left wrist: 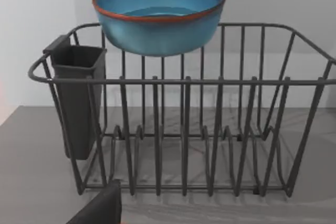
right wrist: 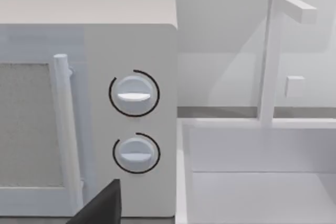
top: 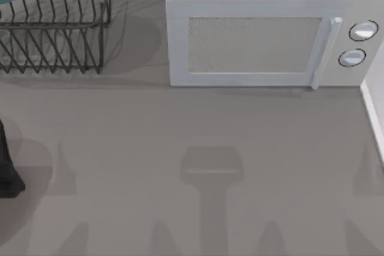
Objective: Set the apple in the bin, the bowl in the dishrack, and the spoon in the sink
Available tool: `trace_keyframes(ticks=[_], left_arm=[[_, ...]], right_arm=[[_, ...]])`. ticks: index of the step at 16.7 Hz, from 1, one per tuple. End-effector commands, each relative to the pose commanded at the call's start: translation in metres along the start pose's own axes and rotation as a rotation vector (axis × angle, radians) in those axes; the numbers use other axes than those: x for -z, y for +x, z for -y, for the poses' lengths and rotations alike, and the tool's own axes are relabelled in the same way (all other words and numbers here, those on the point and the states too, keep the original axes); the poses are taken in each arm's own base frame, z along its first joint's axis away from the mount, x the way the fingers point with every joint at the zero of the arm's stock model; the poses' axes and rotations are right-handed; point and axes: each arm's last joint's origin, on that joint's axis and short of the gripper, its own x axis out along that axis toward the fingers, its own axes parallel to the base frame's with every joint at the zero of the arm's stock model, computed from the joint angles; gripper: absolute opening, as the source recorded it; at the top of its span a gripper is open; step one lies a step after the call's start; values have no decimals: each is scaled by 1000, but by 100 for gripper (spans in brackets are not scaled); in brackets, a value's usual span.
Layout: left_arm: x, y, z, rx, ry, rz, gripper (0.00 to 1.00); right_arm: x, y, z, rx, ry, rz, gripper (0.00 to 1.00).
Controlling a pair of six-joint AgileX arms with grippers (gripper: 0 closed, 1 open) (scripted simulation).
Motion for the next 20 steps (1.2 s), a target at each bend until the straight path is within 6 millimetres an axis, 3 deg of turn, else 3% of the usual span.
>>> trace_keyframes(ticks=[5, 8, 13, 20], left_arm=[[0, 0, 0, 0, 0, 0, 100], [0, 0, 0, 0, 0, 0, 100], [0, 0, 0, 0, 0, 0, 100], [0, 0, 0, 0, 0, 0, 100]], right_arm=[[-5, 0, 1, 9, -14, -35, 100], [-18, 4, 4, 30, -59, -180, 100], [-35, 28, 13, 39, -142, -662, 100], [-33, 83, 38, -67, -155, -1360, 100]])
